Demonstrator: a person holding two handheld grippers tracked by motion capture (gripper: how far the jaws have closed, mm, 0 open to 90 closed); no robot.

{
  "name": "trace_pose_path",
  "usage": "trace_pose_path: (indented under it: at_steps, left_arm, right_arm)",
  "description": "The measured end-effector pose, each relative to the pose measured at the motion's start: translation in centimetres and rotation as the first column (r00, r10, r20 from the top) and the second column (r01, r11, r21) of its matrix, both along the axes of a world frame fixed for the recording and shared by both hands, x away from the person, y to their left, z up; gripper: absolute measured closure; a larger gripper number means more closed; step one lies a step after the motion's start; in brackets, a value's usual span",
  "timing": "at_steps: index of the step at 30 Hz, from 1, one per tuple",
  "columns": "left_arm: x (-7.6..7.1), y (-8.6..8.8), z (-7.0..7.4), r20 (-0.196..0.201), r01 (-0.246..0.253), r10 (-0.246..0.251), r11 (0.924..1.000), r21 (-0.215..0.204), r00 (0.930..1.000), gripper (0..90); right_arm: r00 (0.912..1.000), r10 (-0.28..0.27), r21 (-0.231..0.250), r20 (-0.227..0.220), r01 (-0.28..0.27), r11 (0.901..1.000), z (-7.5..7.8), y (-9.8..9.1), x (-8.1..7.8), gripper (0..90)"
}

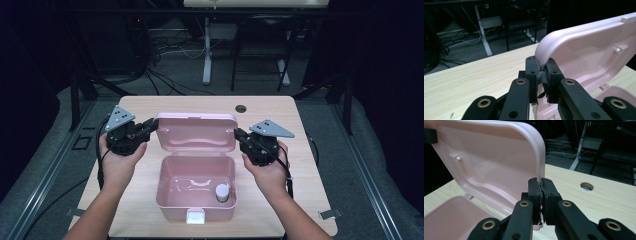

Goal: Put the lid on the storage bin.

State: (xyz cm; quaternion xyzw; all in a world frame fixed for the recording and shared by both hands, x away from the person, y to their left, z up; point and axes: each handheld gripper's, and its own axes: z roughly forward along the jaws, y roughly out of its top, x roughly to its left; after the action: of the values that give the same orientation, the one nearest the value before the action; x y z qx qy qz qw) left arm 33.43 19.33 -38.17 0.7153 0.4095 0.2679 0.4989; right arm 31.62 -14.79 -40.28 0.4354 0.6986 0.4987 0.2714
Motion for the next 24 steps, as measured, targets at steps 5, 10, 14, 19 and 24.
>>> trace_pose_path:
  at_steps: [5,10,14,19,24]
  left_arm:
    - [-0.2,-0.1,0.0,0.003,0.002,-0.002,1.0,0.004,1.0,83.1]
    - [-0.6,0.1,0.0,0.0,0.011,-0.011,0.9999,-0.003,0.9999,82.7]
    - [-0.9,0.1,-0.1,0.007,0.013,-0.013,0.9998,-0.013,0.9999,82.6]
    - [-1.3,0.2,-0.2,0.011,0.021,-0.021,0.9997,-0.01,0.9997,82.3]
    - [-1.8,0.4,-0.2,0.01,0.037,-0.037,0.9992,-0.016,0.9993,81.9]
  right_arm:
    - [1.0,0.006,0.014,0.0,-0.006,0.9999,0.0,-0.2,-0.3,85.6]
    - [0.9998,0.01,0.041,0.014,-0.011,0.9991,0.4,-0.7,-0.8,84.9]
    - [0.9997,0.009,0.067,0.024,-0.011,0.9977,0.4,-1.3,-1.3,84.3]
    - [0.9996,-0.02,0.084,0.02,0.018,0.9963,-0.2,-2.3,-1.4,84.0]
    - [0.9998,-0.018,0.12,0.001,0.018,0.9927,-0.3,-2.6,-1.0,84.8]
